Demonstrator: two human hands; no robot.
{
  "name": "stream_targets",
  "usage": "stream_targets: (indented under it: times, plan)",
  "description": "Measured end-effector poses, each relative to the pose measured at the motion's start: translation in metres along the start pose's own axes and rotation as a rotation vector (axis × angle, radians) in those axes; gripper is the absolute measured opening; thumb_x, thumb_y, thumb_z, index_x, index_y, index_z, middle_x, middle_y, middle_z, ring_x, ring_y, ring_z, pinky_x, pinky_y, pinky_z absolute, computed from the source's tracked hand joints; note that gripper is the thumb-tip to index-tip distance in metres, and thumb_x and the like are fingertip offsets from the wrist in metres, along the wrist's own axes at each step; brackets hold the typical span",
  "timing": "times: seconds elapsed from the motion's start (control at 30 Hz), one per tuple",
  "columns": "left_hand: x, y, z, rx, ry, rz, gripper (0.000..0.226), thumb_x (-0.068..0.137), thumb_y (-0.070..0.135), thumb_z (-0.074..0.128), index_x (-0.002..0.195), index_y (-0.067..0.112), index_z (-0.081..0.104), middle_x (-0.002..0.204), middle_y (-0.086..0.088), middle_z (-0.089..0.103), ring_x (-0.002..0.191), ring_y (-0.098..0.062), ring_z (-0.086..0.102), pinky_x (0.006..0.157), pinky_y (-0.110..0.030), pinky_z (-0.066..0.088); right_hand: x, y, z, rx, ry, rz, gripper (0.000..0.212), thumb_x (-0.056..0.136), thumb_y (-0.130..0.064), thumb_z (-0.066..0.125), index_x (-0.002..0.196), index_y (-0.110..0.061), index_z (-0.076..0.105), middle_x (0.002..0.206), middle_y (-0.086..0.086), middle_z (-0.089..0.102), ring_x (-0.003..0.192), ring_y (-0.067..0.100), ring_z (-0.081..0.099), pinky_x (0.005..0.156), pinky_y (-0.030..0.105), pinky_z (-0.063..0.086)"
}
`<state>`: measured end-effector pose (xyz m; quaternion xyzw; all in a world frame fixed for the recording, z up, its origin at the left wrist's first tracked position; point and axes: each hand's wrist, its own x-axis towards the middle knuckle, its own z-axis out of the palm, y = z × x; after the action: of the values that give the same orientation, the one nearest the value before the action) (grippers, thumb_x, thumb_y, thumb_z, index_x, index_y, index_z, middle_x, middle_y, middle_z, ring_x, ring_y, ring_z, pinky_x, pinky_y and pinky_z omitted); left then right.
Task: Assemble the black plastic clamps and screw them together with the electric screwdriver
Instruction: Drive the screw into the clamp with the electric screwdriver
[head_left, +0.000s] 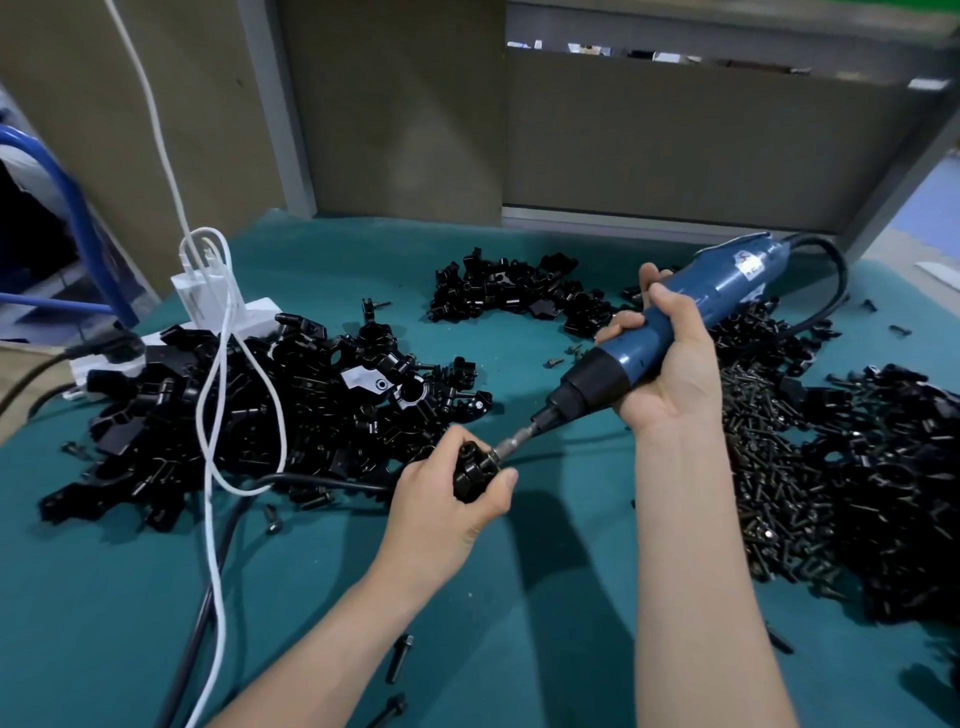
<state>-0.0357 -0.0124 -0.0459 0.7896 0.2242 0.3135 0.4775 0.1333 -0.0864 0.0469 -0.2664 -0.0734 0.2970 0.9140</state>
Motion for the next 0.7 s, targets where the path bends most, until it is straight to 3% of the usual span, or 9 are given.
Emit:
stream_targets:
  times: [0.2,0.43,0.7]
  plan:
    - [0.0001,-0.0005,0.0008,0.043,-0.037,-0.024,0.023,0.084,0.026,0.07,0.079,0.014,0.051,0.069,-0.01,0.067,0.062,-0.027,0.053,0.059,-0.033,0.042,-0.0002,-0.0022,-0.0013,0.005,-0.022,-0.027,0.02,0.089,-0.004,0.052,0.101,-0.019,0.052,0.086,-0.01,0.064,0.048,0.006,0.046,0.051,0.02,0.045]
    - [-0.0011,0.0021,0.001,0.025,-0.059,-0.069,0.024,0.084,0.027,0.068,0.083,0.008,0.052,0.071,-0.013,0.068,0.068,-0.033,0.057,0.066,-0.046,0.05,0.0002,0.0015,-0.0008,-0.02,-0.019,-0.045,0.018,0.09,-0.003,0.05,0.095,-0.02,0.052,0.083,-0.01,0.064,0.046,0.006,0.046,0.05,0.02,0.044]
    - [-0.0014,0.0022,0.0014,0.015,-0.052,-0.089,0.024,0.086,0.025,0.068,0.083,0.008,0.052,0.073,-0.016,0.068,0.069,-0.036,0.057,0.067,-0.049,0.049,-0.0005,0.0038,-0.0004,-0.029,-0.04,-0.046,0.018,0.089,-0.003,0.05,0.093,-0.02,0.053,0.082,-0.011,0.064,0.047,0.006,0.046,0.051,0.019,0.044]
